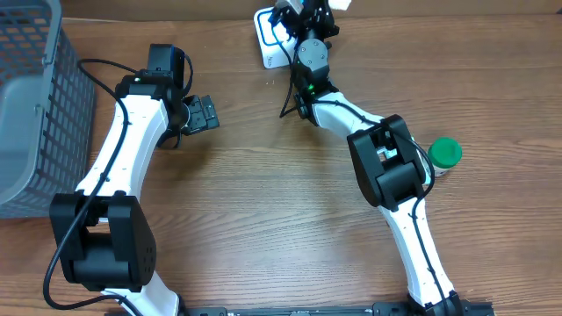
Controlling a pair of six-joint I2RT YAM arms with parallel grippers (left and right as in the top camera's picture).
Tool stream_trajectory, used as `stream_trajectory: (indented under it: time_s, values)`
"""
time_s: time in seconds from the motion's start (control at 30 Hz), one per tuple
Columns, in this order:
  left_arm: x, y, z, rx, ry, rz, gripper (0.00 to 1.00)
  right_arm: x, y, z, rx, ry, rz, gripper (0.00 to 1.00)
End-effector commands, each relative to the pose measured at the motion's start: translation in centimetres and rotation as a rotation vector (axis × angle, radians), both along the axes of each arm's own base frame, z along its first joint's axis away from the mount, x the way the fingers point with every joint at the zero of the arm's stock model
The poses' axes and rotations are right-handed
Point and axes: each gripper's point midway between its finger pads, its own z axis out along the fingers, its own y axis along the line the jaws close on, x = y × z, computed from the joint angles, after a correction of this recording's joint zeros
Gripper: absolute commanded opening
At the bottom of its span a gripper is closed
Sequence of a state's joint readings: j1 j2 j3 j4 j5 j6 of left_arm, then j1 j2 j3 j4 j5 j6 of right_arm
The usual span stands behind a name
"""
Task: Scan the item barcode
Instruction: 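Hold the PanTree snack bag at the scanner with the right gripper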
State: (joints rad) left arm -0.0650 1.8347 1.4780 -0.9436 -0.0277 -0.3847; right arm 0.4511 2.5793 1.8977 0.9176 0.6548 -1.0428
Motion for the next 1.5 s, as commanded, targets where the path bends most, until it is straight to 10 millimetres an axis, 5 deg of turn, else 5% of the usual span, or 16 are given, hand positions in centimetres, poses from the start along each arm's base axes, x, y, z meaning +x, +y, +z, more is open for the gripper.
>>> stream_trajectory:
  time_s: [0.0, 0.7, 1.1, 1.2, 1.47]
  values:
    - [0.3, 0.0, 0.8, 0.009, -0.025, -0.018, 0.99, -0.7, 3.0, -0.7, 0.012, 0.011, 0.052, 0.04]
    - [0.3, 0.0, 0.8, 0.01, -0.024, -0.018, 1.0, -3.9, 8.6, -2.0, 0.015, 0.067, 0.048, 0.04]
    - [0.3, 0.0, 0.8, 0.01, -0.024, -0.018, 1.0, -4.7, 9.4, -6.0, -0.026, 0.226, -0.002, 0.04]
    - [0.3, 0.0, 0.8, 0.01, -0.024, -0.018, 1.0, -5.1, 8.4, -3.8, 0.02, 0.167, -0.055, 0.03]
    - [0.3, 0.0, 0.8, 0.01, -0.024, -0.018, 1.0, -7.3, 3.6, 7.9, 0.177, 0.022, -0.211, 0.03]
